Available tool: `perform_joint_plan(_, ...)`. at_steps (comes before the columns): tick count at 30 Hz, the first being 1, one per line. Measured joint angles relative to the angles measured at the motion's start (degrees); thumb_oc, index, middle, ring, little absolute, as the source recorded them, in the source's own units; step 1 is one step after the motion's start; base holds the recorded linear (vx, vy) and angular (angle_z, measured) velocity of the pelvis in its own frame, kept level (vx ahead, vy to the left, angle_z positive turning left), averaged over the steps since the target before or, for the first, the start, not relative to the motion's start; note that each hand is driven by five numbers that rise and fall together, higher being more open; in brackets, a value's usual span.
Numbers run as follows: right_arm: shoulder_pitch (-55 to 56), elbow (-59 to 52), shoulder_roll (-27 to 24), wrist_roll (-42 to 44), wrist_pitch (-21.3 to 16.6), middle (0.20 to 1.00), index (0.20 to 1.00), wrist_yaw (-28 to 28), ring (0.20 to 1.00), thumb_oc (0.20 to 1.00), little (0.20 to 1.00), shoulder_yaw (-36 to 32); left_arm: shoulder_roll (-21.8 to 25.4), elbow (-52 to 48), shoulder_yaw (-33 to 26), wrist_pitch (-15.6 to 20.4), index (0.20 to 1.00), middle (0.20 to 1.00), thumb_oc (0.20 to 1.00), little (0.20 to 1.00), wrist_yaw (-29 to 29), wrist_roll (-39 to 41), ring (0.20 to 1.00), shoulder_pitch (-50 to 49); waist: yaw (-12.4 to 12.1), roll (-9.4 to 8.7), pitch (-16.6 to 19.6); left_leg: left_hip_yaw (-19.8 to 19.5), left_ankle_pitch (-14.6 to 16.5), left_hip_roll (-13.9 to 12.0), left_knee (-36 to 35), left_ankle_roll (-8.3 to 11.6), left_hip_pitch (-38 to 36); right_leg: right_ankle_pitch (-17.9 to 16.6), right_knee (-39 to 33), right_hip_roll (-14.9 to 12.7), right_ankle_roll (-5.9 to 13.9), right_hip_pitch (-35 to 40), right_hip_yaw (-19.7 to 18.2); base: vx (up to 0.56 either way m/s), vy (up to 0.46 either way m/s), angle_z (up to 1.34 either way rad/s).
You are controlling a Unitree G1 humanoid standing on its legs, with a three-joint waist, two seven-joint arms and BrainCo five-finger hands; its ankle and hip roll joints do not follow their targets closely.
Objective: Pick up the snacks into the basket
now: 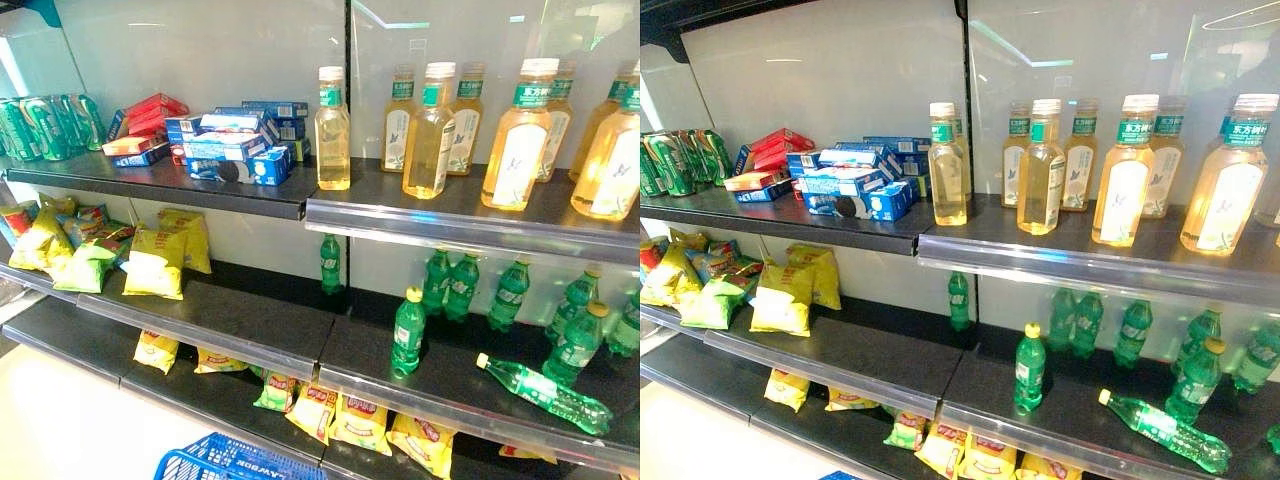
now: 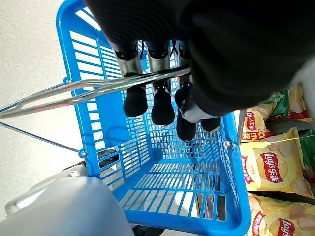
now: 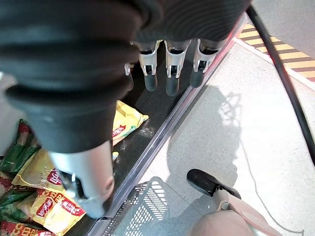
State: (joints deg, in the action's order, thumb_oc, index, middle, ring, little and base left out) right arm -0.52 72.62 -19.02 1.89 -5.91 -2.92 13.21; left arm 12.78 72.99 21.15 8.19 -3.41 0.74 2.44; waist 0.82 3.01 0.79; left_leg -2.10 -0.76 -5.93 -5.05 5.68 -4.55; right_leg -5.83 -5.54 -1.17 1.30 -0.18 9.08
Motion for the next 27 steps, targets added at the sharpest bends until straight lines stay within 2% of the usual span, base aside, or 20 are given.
perform_joint_plan(13,0.8,-1.9,0.0,0.0,0.0,1.0,1.0,0.0,1.0,1.0,1.0,0.0,0.0,-0.1,-0.4,0.0,0.2,0.2,0.2,0.2,0.1,0.0,0.2,-0.2,0.0,0.03,-0.3,0.6,0.0,0.1,0.0,0.18,-0.8,-0.1,0.0,0.0,0.04,0.0,-0.7,0.0,0.011,-0.02)
perform_joint_plan(20,1.4,-22.4,-3.2,1.1,-0.9,1.0,1.0,-0.2,1.0,1.0,1.0,-0.1,1.3,-4.3,-1.8,0.1,0.2,0.2,0.2,0.2,0.0,0.1,0.2,-1.7,0.1,-0.46,-1.6,1.3,0.1,0.1,-0.3,-0.04,-0.7,-0.1,0.0,0.0,0.13,-0.1,-1.1,-0.01,-0.002,-0.02)
perform_joint_plan(21,1.3,-27.2,-5.3,1.1,-1.0,1.0,1.0,-0.1,1.0,1.0,1.0,-0.4,1.7,-4.9,-2.7,0.1,0.2,0.2,0.2,0.2,0.0,0.2,0.2,-2.0,0.1,-0.68,-1.7,1.3,0.2,0.1,-0.3,-0.09,-0.7,-0.1,0.0,0.0,0.14,-0.1,-1.1,0.0,0.0,0.0)
perform_joint_plan(27,-1.8,-37.8,-10.9,3.1,-2.1,1.0,1.0,-1.1,1.0,1.0,1.0,-4.1,2.6,-6.5,-2.9,0.1,0.2,0.2,0.2,0.2,-0.5,1.3,0.2,-3.4,1.4,-1.23,-2.0,1.4,0.0,0.2,0.0,0.06,-1.0,-0.1,0.0,-0.1,0.15,0.1,-1.1,0.0,0.0,0.0)
